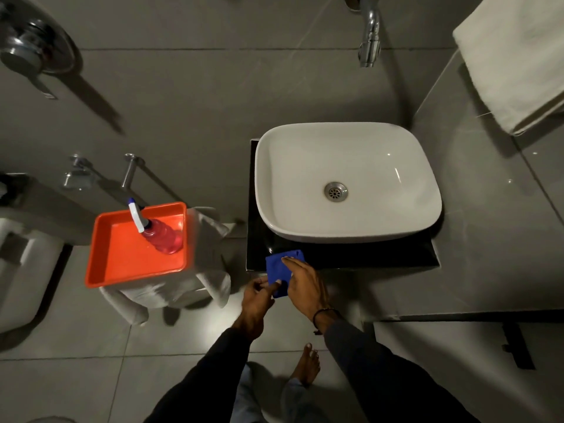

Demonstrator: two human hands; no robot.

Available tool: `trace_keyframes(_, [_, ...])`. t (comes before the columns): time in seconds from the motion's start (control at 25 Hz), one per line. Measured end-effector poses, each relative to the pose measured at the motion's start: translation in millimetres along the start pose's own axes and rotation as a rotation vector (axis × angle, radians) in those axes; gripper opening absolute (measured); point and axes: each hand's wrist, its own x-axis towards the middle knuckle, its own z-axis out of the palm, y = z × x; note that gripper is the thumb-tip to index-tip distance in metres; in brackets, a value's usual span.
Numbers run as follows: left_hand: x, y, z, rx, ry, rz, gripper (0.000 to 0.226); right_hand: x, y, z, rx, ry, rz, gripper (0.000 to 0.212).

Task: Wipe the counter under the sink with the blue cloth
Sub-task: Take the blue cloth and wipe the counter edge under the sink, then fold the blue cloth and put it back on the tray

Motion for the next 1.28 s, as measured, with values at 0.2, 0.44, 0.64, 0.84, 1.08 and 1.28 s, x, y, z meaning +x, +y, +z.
trace_keyframes(0.2, [-4, 8, 1, -0.097, -0.116, -0.03, 0.029, -13, 2, 0, 0.244, 0.283, 0.178, 0.05])
trace_keyframes(0.44, [-26, 0, -51, -0.298, -0.14, -0.143, 0.033, -14, -12, 18, 0.713, -0.254, 0.63, 0.036])
trace_keyframes(0.64, [-37, 5, -123, -0.278, -0.005, -0.097, 0.038, 2, -75, 55, 0.565, -0.335, 0.474, 0.027])
trace_keyframes(0.84, [-34, 10, -208, -0.198, 0.159, -0.077, 0.031, 21, -142, 111, 0.485, -0.342, 0.419, 0.024])
trace_keyframes(1.08, [2, 38, -333, -0.178, 0.303, -0.088, 0.031, 61, -247, 208, 0.447, -0.309, 0.424, 0.034])
trace_keyframes(1.28, [67, 67, -421, -0.112, 0.371, -0.118, 0.026, 119, -314, 278, 0.443, -0.215, 0.463, 0.032])
